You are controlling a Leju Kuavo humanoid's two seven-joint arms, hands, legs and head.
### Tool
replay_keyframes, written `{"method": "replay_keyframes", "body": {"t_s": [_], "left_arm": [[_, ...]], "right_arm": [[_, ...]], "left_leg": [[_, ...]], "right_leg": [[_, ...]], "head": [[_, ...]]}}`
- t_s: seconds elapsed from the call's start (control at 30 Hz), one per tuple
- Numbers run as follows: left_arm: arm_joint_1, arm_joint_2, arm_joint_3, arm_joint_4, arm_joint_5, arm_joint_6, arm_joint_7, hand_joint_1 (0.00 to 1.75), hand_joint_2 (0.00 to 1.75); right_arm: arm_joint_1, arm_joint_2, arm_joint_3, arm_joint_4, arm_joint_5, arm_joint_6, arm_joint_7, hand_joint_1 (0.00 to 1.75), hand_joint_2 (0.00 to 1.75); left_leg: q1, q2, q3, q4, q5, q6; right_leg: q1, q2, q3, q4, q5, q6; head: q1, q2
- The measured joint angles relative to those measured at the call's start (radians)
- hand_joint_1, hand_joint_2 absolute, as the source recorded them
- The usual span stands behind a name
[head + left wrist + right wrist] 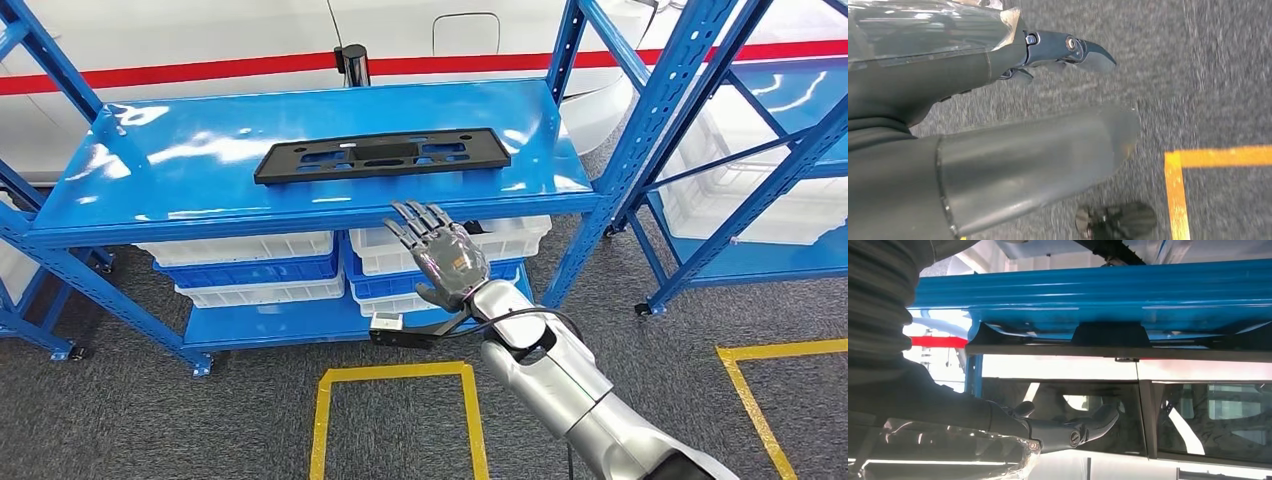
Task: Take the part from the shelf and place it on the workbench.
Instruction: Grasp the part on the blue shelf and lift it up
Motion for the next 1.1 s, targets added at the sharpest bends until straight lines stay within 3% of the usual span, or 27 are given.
{"method": "replay_keyframes", "body": {"t_s": [0.2,0.43,0.73,1.1], "left_arm": [[-0.018,-0.040,-0.002,-0.005,0.002,0.018,-0.101,0.00,0.00],[-0.055,-0.063,-0.002,-0.020,-0.017,0.031,-0.140,0.00,0.00],[-0.125,-0.082,-0.005,-0.051,-0.047,0.049,-0.142,0.00,0.00],[-0.132,-0.090,-0.004,-0.061,-0.050,0.058,-0.145,0.00,0.00]], "right_arm": [[0.006,0.001,-0.012,-0.012,0.021,-0.016,0.002,0.00,1.75],[0.007,0.001,-0.014,-0.026,0.023,-0.017,-0.002,0.00,1.75],[-0.006,0.010,-0.006,-0.033,0.006,-0.018,-0.020,0.00,1.75],[-0.015,0.017,-0.001,-0.033,-0.011,-0.018,-0.026,0.00,1.75]], "left_leg": [[0.000,0.000,0.001,0.000,0.000,0.000],[0.001,0.000,0.002,0.000,0.000,0.000],[0.000,0.000,0.002,0.000,0.001,0.000],[0.000,0.000,0.001,0.000,0.000,0.000]], "right_leg": [[0.000,0.000,0.000,0.000,0.000,0.000],[0.000,0.000,0.000,0.000,0.000,0.000],[0.000,-0.001,0.001,0.000,0.000,0.000],[0.000,-0.001,0.001,0.000,0.000,0.000]], "head": [[0.000,0.000],[0.000,0.000],[0.000,0.000],[0.000,0.000]]}}
